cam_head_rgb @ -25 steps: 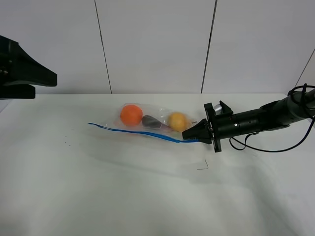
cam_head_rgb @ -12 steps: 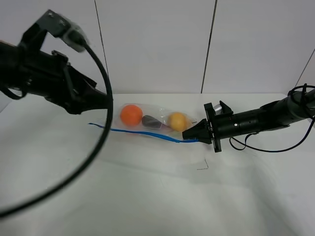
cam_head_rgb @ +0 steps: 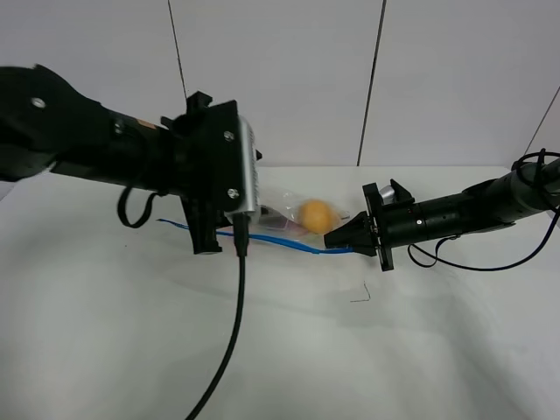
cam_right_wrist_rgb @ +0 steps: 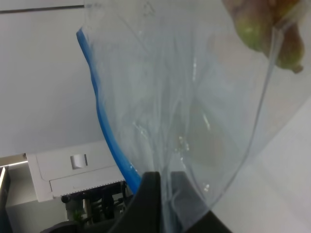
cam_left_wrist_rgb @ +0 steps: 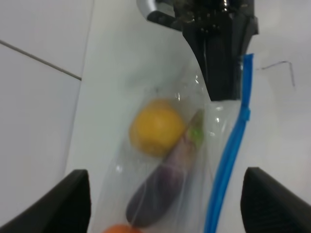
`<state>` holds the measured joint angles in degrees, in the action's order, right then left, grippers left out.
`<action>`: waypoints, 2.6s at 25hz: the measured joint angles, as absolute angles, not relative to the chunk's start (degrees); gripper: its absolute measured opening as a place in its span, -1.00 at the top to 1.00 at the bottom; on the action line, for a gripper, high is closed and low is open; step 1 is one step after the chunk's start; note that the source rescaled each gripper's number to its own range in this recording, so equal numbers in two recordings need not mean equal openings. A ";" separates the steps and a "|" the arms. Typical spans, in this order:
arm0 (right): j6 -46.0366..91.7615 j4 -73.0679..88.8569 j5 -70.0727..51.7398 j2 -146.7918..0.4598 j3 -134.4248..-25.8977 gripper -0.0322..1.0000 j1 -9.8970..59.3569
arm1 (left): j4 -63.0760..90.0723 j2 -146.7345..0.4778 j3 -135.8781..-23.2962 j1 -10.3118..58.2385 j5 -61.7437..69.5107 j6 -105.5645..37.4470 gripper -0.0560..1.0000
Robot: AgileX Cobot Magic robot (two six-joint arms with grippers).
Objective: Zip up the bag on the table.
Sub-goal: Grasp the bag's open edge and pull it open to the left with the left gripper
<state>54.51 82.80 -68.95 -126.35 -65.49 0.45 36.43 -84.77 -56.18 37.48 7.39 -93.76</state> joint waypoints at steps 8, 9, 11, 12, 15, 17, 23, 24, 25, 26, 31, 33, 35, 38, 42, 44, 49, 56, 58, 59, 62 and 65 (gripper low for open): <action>54.51 82.80 -68.95 -126.35 -65.49 0.93 0.45 | 36.61 -93.16 -56.12 46.28 -6.48 -91.90 -0.86; 54.51 82.80 -68.95 -126.35 -65.49 0.93 0.45 | 36.66 -94.18 -55.73 46.87 -7.98 -91.90 -0.86; 54.51 82.80 -68.95 -126.35 -65.49 0.93 0.45 | 36.66 -95.70 -54.43 47.55 -11.19 -91.70 -0.86; 54.51 82.80 -68.95 -126.35 -65.49 0.93 0.45 | 36.66 -96.44 -53.45 47.85 -13.44 -91.47 -0.86; 54.51 82.80 -68.95 -126.35 -65.49 0.93 0.45 | 36.69 -98.67 -50.63 49.41 -21.67 -90.40 -0.86; 54.51 82.80 -68.95 -126.35 -65.49 0.93 0.45 | 36.82 -100.54 -49.63 51.05 -26.60 -89.53 -0.86; 54.51 82.84 -68.95 -126.35 -65.49 0.93 0.45 | 33.12 -107.68 -49.48 55.00 -37.46 -87.82 -0.86; 54.51 82.84 -68.95 -126.35 -65.49 0.93 0.45 | 32.02 -108.59 -49.48 55.25 -39.32 -87.53 -0.86; 54.51 82.84 -68.95 -126.35 -65.49 0.93 0.45 | 30.49 -109.67 -49.48 55.45 -40.69 -86.88 -0.86; 54.51 82.84 -68.95 -126.35 -65.49 0.93 0.45 | 28.90 -110.71 -49.48 55.45 -42.31 -86.06 -0.86; 54.51 82.84 -68.95 -126.35 -65.49 0.93 0.45 | 22.07 -115.38 -49.53 55.45 -51.55 -83.36 -0.85; 54.51 82.84 -68.95 -126.35 -65.49 0.93 0.45 | 21.54 -116.32 -49.53 55.45 -53.80 -83.09 -0.82; 54.51 82.84 -68.95 -126.35 -65.49 0.93 0.45 | 21.77 -116.43 -49.53 55.45 -54.55 -83.03 -0.72; 54.51 82.90 -68.95 -126.35 -65.49 0.93 0.45 | 22.03 -116.43 -49.53 55.24 -55.36 -82.90 -0.56; 54.51 82.90 -68.95 -126.35 -65.49 0.93 0.45 | 23.18 -116.43 -49.53 54.98 -55.36 -82.90 -0.42; 54.51 82.97 -68.95 -126.35 -65.49 0.93 0.45 | 23.25 -116.43 -49.53 54.93 -55.36 -82.90 -0.37; 54.51 82.97 -68.95 -126.35 -65.49 0.93 0.45 | 23.25 -116.43 -48.10 54.93 -55.36 -82.90 -0.31; 54.51 82.97 -68.95 -126.35 -65.49 0.93 0.45 | 23.20 -116.43 -46.97 54.93 -55.36 -82.90 0.14; 54.51 82.97 -68.95 -126.35 -65.49 0.93 0.45 | 23.08 -116.43 -46.97 54.93 -55.36 -82.90 0.18; 54.51 82.97 -68.95 -126.35 -65.49 0.93 0.45 | 23.04 -116.43 -46.97 54.93 -55.36 -82.90 0.19; 54.51 82.97 -68.95 -126.35 -65.49 0.93 0.45 | 22.38 -116.43 -46.97 54.93 -55.36 -82.90 0.21; 54.51 82.97 -68.95 -126.35 -65.49 0.93 0.45 | 21.97 -116.43 -46.97 54.93 -55.36 -82.90 0.21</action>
